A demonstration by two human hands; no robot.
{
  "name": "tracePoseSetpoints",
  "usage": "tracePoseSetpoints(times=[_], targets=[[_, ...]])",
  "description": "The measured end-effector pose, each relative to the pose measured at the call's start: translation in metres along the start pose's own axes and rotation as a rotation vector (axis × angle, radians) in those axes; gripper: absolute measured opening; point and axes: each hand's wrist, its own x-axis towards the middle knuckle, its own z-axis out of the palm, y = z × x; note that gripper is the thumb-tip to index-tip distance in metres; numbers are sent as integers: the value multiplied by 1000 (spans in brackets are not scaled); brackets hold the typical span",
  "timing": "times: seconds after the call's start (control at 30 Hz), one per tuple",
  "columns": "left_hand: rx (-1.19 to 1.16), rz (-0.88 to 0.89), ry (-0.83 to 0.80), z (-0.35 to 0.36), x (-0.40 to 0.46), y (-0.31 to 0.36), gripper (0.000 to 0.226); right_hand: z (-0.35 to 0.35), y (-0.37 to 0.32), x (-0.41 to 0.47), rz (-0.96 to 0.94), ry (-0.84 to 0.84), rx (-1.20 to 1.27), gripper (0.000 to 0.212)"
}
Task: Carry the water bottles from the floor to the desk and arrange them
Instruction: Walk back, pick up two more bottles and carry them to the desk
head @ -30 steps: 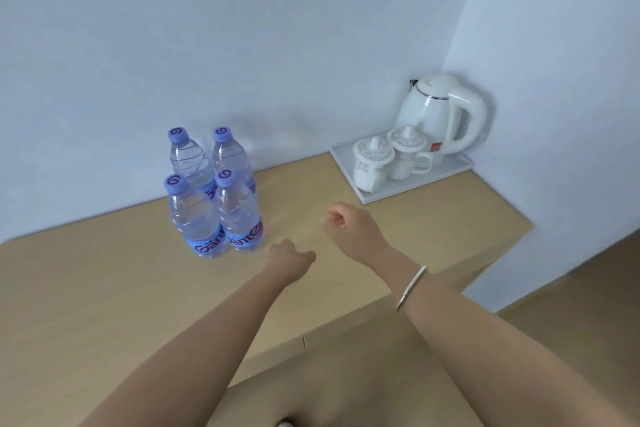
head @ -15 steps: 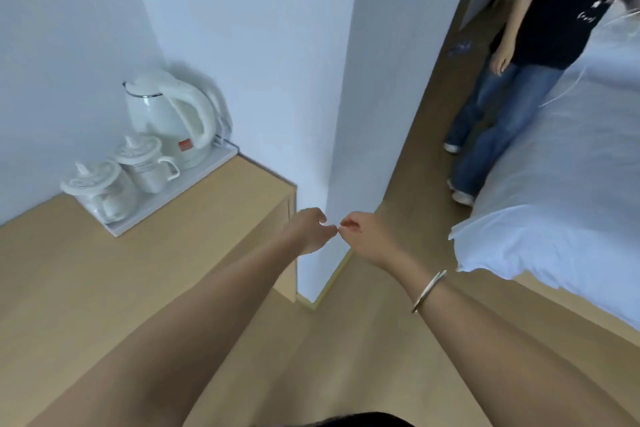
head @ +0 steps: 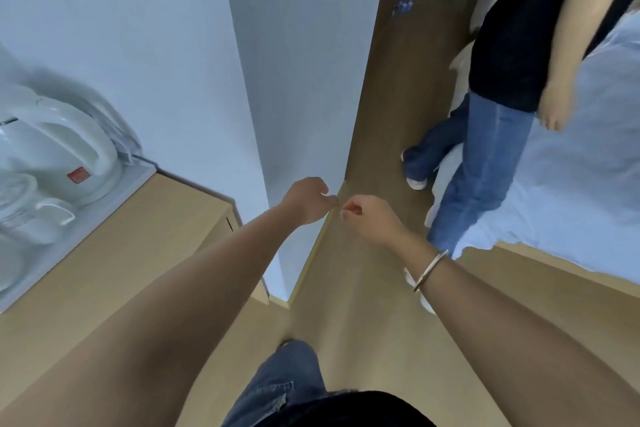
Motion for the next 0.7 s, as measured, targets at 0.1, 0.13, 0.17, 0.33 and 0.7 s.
tracePoseSetpoints(times=[0.1, 0.13, 0.17, 0.33, 0.7], targets=[[39, 74, -34, -11, 30, 8, 43, -6, -7, 29, 39, 9, 4, 22], [34, 91, -46, -14, 40, 11, 34, -9, -9, 38, 54, 19, 4, 22], [29, 99, -54, -16, 50, 14, 21, -12, -10, 46, 69, 26, -3, 22], [47, 160, -100, -13, 92, 34, 8, -29, 1, 81, 183, 93, -57, 23], [168, 212, -150, 3, 221, 105, 19, -113, 90, 157, 232, 165, 70, 20]])
